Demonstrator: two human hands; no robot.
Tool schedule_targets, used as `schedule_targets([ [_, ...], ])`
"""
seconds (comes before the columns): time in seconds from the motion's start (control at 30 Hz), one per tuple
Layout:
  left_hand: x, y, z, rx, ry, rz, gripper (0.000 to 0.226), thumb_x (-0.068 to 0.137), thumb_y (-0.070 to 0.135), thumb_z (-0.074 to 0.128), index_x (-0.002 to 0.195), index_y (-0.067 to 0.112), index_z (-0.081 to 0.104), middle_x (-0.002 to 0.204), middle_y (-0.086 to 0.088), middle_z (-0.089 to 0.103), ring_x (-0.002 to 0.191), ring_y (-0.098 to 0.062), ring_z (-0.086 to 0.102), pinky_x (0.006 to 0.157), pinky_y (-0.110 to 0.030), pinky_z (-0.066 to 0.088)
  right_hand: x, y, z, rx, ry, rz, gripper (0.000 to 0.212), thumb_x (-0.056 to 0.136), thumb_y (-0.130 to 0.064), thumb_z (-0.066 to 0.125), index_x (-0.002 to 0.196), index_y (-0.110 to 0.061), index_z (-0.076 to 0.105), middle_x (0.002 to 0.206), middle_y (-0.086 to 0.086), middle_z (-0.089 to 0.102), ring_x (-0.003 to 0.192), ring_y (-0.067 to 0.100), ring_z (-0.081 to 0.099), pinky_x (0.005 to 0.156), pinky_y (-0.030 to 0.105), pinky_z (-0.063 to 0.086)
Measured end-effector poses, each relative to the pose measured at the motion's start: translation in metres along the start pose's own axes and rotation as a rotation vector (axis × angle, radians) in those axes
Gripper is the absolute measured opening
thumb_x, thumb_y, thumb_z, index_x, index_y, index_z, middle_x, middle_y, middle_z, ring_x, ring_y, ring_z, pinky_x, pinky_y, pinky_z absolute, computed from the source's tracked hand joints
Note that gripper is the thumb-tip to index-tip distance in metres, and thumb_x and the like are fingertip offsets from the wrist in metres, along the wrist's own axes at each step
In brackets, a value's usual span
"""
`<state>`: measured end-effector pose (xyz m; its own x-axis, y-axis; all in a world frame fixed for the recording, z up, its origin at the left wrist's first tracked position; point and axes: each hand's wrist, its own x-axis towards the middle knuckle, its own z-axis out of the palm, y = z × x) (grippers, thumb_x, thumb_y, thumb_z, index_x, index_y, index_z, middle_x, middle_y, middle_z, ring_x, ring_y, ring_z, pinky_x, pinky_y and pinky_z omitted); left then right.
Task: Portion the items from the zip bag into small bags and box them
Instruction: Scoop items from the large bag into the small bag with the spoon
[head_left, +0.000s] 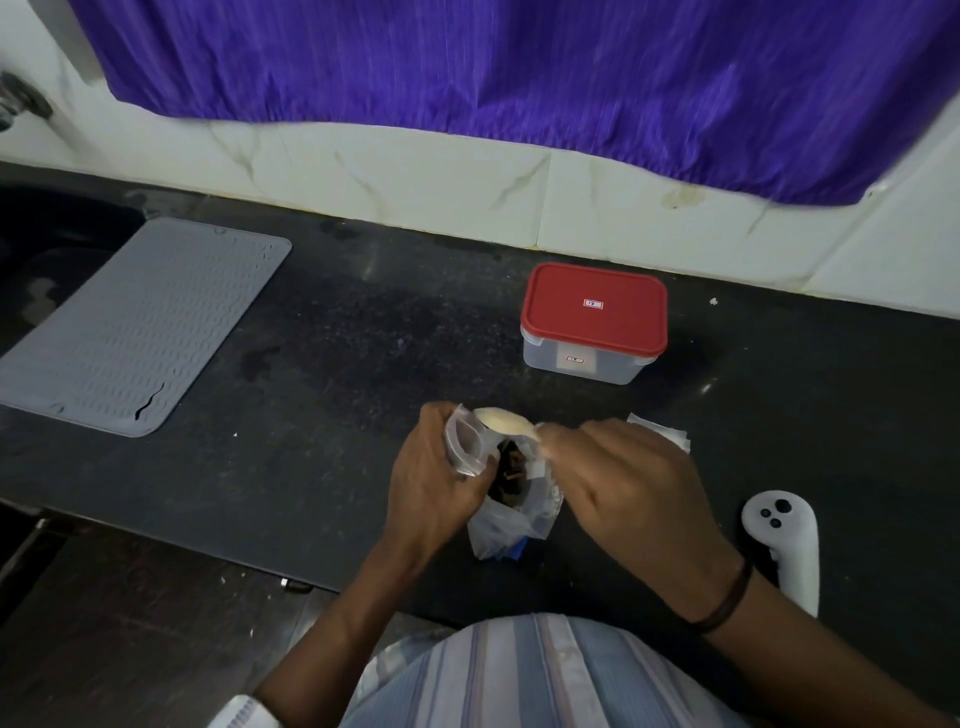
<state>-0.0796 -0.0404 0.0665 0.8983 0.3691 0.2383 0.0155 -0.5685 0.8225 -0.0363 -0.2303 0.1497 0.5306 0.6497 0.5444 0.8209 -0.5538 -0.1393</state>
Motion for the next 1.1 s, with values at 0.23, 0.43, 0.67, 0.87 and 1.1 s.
schedule_targets([
  [0.23, -0.003, 0.002, 0.003, 0.013, -0.048, -0.244, 0.043, 0.08, 0.034, 0.078, 0.106, 0.031, 0.044, 0.091, 0.016, 0.057, 0.083, 0.004, 0.058, 0.063, -0.012, 0.042, -0.036, 0.011, 0.028, 0.131, -0.197, 0.422, 0.022, 0.093, -0.03, 0.052, 0.086, -0.019, 0.07, 0.063, -0.008, 0.06, 0.053, 0.003, 0.05, 0.047, 0.022, 0.047],
  [0.43, 0.004, -0.002, 0.015, 0.004, -0.192, -0.475, 0.046, 0.08, 0.031, 0.075, 0.112, 0.023, 0.044, 0.096, 0.008, 0.06, 0.086, -0.008, 0.06, 0.068, -0.029, 0.051, -0.044, 0.006, 0.064, -0.131, -0.381, 0.274, 0.022, 0.073, -0.018, 0.077, 0.065, -0.021, 0.056, 0.053, -0.005, 0.051, 0.042, 0.012, 0.046, 0.038, 0.025, 0.037],
  [0.67, 0.009, -0.001, 0.022, -0.19, -0.171, -0.563, 0.02, 0.088, 0.013, 0.06, 0.105, 0.015, 0.049, 0.087, 0.003, 0.055, 0.076, -0.01, 0.054, 0.063, -0.026, 0.042, -0.041, -0.001, 0.069, -0.246, -0.335, 0.195, 0.024, 0.059, -0.015, 0.085, 0.063, -0.015, 0.061, 0.049, 0.0, 0.053, 0.038, 0.016, 0.049, 0.039, 0.022, 0.035],
  [0.87, 0.008, 0.002, 0.02, -0.389, -0.243, -0.599, 0.034, 0.063, 0.02, 0.052, 0.096, 0.014, 0.046, 0.082, -0.001, 0.047, 0.073, -0.011, 0.047, 0.059, -0.025, 0.043, -0.042, 0.001, 0.073, -0.217, -0.297, 0.213, 0.023, 0.063, -0.016, 0.085, 0.066, -0.016, 0.062, 0.048, -0.001, 0.054, 0.036, 0.015, 0.048, 0.038, 0.02, 0.032],
  [1.1, 0.006, -0.008, 0.021, -0.463, -0.253, -0.645, 0.035, 0.061, 0.012, 0.057, 0.095, 0.011, 0.048, 0.087, -0.009, 0.05, 0.078, -0.021, 0.051, 0.065, -0.037, 0.047, -0.045, 0.004, 0.077, -0.083, -0.247, 0.306, 0.03, 0.068, -0.014, 0.082, 0.06, -0.018, 0.054, 0.046, -0.004, 0.049, 0.034, 0.01, 0.044, 0.039, 0.018, 0.023],
])
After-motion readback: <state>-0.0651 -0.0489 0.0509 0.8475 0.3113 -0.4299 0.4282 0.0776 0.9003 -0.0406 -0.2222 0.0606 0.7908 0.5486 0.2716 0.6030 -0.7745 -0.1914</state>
